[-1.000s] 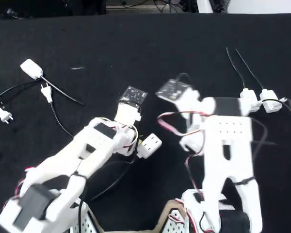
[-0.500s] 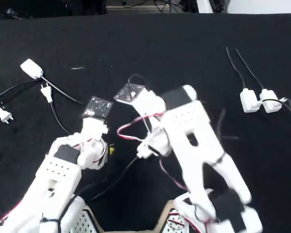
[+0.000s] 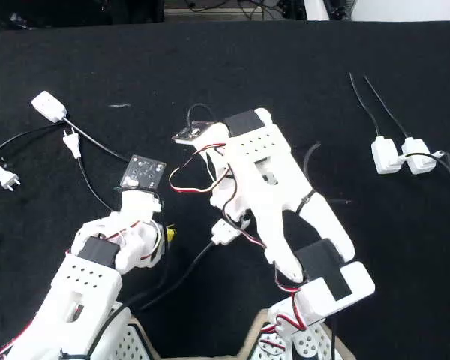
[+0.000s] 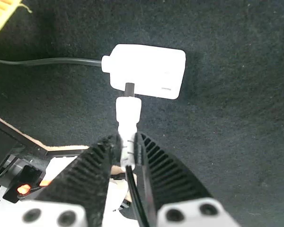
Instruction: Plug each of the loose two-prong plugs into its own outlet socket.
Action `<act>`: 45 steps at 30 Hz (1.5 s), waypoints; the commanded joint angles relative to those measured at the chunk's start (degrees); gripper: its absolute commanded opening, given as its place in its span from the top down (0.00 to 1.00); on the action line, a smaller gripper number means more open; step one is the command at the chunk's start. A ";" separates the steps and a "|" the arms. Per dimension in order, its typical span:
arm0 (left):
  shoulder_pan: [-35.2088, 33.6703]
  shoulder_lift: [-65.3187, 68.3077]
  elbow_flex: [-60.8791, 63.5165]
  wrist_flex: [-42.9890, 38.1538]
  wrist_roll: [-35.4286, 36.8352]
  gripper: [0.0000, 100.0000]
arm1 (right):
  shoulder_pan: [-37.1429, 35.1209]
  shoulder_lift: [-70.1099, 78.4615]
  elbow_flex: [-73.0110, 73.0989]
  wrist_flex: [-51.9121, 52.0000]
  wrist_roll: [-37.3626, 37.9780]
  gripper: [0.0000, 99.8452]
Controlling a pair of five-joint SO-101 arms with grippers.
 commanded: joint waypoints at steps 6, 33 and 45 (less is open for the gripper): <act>-0.40 -0.97 0.31 -0.88 2.90 0.81 | 0.09 -0.22 -3.56 1.93 -0.18 0.99; 6.37 -1.05 1.63 -3.52 2.99 0.81 | 5.71 1.01 -6.37 -1.49 2.46 0.99; 6.46 -1.05 1.63 -3.25 2.99 0.81 | 9.14 13.49 -16.66 1.93 2.55 0.99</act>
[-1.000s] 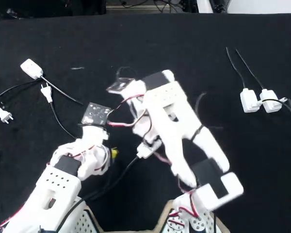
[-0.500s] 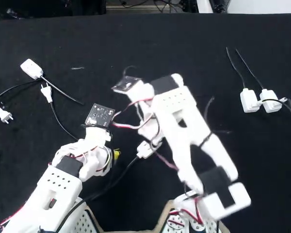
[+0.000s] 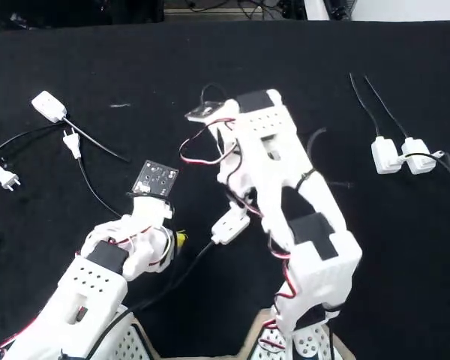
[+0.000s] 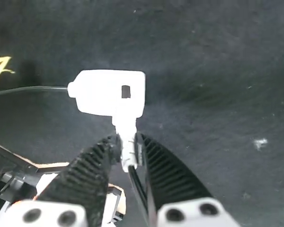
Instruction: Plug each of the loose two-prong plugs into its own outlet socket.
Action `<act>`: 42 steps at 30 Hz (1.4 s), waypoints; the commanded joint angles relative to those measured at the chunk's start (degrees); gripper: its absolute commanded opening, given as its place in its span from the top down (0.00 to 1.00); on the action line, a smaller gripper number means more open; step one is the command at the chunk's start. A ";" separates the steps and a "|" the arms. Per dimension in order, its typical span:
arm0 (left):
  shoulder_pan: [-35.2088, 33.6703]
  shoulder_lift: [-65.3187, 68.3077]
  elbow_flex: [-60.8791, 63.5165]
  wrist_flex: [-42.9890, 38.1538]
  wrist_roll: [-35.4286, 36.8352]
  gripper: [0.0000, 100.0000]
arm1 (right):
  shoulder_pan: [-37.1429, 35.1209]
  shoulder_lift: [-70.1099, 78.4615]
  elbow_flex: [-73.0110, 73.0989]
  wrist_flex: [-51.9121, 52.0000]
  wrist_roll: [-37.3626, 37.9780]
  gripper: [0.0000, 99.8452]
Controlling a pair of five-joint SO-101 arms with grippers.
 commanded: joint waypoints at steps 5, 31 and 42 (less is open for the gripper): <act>0.75 -1.05 -0.40 -0.18 0.62 0.81 | 5.27 -2.15 -2.68 1.93 0.62 0.99; 0.40 -1.05 -0.48 -0.18 0.62 0.81 | -0.97 -6.20 3.38 1.93 5.27 0.99; 0.66 -1.05 -0.48 -0.09 0.62 0.81 | -0.97 -6.11 3.21 1.93 5.36 0.99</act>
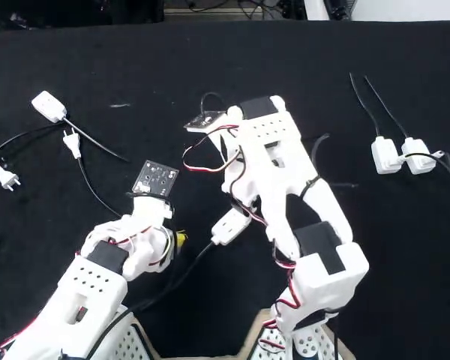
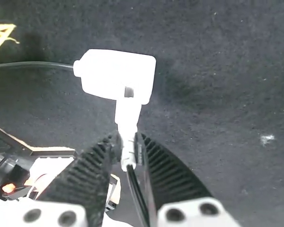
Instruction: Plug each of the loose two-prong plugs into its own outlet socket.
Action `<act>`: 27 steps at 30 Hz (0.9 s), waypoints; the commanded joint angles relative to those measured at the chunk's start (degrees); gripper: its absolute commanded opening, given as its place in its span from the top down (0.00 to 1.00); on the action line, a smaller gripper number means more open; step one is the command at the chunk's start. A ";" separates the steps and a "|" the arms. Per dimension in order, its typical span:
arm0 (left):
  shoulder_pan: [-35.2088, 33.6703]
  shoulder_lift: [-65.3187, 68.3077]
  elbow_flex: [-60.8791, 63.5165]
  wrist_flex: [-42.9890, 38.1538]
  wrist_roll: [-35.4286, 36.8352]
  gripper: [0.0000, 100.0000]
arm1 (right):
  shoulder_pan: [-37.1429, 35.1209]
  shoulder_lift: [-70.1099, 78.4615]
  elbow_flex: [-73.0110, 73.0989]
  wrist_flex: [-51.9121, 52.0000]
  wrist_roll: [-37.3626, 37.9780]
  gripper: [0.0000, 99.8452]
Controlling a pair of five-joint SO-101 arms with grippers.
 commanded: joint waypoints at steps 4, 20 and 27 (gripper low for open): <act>0.66 -1.05 -0.48 -0.09 0.62 0.81 | -0.62 -0.31 -3.38 1.93 2.02 0.99; 0.84 -1.05 -0.48 -0.09 0.62 0.81 | 0.44 -0.22 -7.43 1.93 8.00 0.99; 0.84 -1.05 -0.48 -0.09 0.62 0.81 | 0.53 4.26 -7.34 1.93 8.09 0.99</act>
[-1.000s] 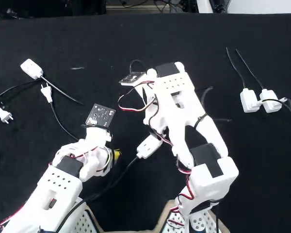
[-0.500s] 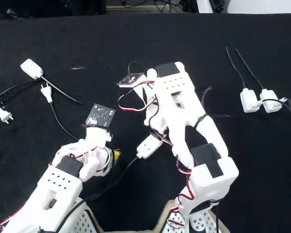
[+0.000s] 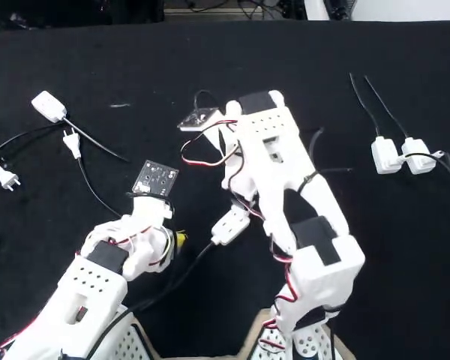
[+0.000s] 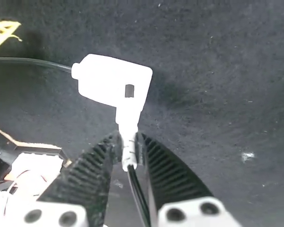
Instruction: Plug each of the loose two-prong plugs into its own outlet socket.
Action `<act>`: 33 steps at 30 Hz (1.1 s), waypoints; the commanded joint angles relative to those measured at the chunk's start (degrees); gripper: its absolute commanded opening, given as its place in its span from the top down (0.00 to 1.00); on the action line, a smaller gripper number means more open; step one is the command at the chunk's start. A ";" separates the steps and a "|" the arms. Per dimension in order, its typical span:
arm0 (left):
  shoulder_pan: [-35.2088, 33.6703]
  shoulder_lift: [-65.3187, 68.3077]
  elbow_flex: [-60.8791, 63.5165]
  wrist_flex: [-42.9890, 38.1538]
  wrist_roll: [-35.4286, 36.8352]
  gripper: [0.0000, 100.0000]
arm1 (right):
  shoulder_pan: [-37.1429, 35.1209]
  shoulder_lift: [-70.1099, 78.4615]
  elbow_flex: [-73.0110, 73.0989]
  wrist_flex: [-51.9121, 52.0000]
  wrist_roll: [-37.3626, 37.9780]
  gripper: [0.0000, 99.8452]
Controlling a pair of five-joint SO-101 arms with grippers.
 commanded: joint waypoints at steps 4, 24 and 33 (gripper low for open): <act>0.84 -1.05 -0.48 -0.18 0.62 0.81 | 0.44 1.36 -2.95 1.93 0.53 0.99; 0.84 -1.05 -0.48 -0.18 0.62 0.81 | 2.99 -6.46 2.95 2.02 1.41 0.99; 0.84 -1.05 -0.57 -0.18 0.62 0.81 | -0.88 -6.29 3.21 1.93 1.32 0.99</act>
